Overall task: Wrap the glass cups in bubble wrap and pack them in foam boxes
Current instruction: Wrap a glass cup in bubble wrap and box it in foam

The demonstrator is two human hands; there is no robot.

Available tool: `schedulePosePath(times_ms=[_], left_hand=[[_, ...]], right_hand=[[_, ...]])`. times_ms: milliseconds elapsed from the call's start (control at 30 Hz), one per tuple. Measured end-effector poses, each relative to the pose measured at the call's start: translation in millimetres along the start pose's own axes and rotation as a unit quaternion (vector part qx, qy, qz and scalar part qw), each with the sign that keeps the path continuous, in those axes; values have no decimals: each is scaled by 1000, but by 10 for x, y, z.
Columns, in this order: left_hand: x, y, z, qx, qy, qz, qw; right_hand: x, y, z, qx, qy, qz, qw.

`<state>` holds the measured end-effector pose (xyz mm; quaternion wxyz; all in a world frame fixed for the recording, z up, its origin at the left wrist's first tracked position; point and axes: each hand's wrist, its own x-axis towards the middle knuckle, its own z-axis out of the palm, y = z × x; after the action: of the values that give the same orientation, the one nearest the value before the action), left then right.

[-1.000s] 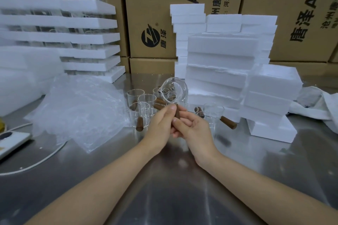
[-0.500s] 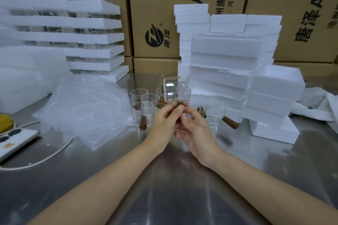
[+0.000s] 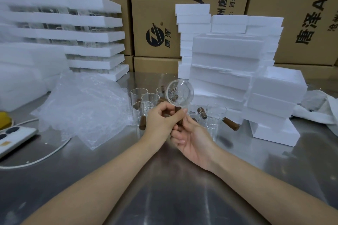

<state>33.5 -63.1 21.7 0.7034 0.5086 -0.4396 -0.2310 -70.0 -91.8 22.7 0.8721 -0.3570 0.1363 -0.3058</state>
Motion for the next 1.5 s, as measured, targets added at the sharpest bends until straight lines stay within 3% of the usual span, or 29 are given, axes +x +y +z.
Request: schedulePosePath(times_ms=[267,433,500,567,633,767,900,1067,1200,1300,1500], left_hand=[[0,-33,20,29,16,-4,999],[-19,-12,20,40,18,2,999],[-18,-2,25,49,37,6,998],[-9,12,19,51,64,20,996],[10,34,-4,36,87,30,995],[25,53,-41,41,127,67,989],[11,78,-47,82,121,132,980],[25,115,-26,39,99,142,984],[7,153,-11,38,73,166,983],[-21,163,-12,62,65,174,981],[-60,189,73,-71,23,50,996]], right_hand=[[-25,-32,0,-6,12,23,1000],[-52,-20,20,-85,26,7,996],[-71,5,3,-244,61,-48,967],[-113,43,-9,-414,96,-136,895],[-161,57,7,-456,106,-206,859],[-221,-12,61,-391,120,-264,874],[-248,-60,106,-283,128,-244,919],[-200,-121,116,-120,87,-204,968],[-197,-104,99,-78,16,-190,979],[-173,-71,87,-61,48,-215,973],[-172,-140,26,41,13,-158,986]])
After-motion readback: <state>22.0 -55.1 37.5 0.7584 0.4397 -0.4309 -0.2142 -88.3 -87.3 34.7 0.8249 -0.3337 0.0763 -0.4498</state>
